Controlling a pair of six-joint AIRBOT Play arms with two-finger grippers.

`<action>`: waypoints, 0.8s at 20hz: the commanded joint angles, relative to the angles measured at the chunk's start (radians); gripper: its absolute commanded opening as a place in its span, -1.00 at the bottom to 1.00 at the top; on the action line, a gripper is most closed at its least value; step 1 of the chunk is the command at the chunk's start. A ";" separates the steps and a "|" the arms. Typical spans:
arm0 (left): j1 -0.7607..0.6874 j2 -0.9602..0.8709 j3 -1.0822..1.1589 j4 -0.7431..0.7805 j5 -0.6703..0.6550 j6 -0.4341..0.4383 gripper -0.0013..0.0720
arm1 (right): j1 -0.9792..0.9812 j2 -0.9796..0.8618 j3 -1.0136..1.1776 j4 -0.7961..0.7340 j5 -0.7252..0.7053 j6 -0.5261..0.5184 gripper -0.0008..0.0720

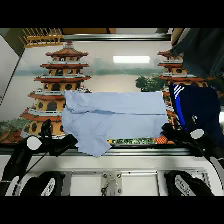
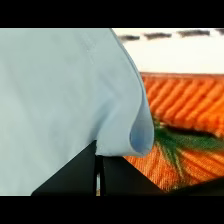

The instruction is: Fold the clothes and pants, and hang the long-sleeved shirts on hangers.

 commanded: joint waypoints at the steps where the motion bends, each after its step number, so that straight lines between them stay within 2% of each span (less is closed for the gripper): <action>1: -0.029 0.046 -0.111 -0.128 0.128 0.011 0.93 | 0.001 -0.001 0.000 0.003 -0.001 0.000 -0.95; 4: -0.129 0.007 -0.121 -0.134 0.210 0.007 0.93 | 0.001 -0.001 0.000 0.003 -0.001 0.000 -0.95; 8: -0.218 -0.158 -0.047 -0.130 0.253 -0.008 0.92 | 0.001 0.000 0.000 0.003 0.002 0.000 -0.95; 10: -0.247 -0.231 0.006 -0.099 0.232 -0.008 0.21 | 0.001 0.000 0.000 0.003 0.017 -0.001 -0.95; 14: -0.260 -0.280 0.100 0.011 0.119 -0.013 -0.94 | -0.001 0.014 0.013 -0.016 0.079 -0.023 -0.95; 16: -0.259 -0.230 0.126 0.083 0.040 -0.016 -0.94 | -0.003 0.039 0.056 -0.121 0.178 -0.022 -0.95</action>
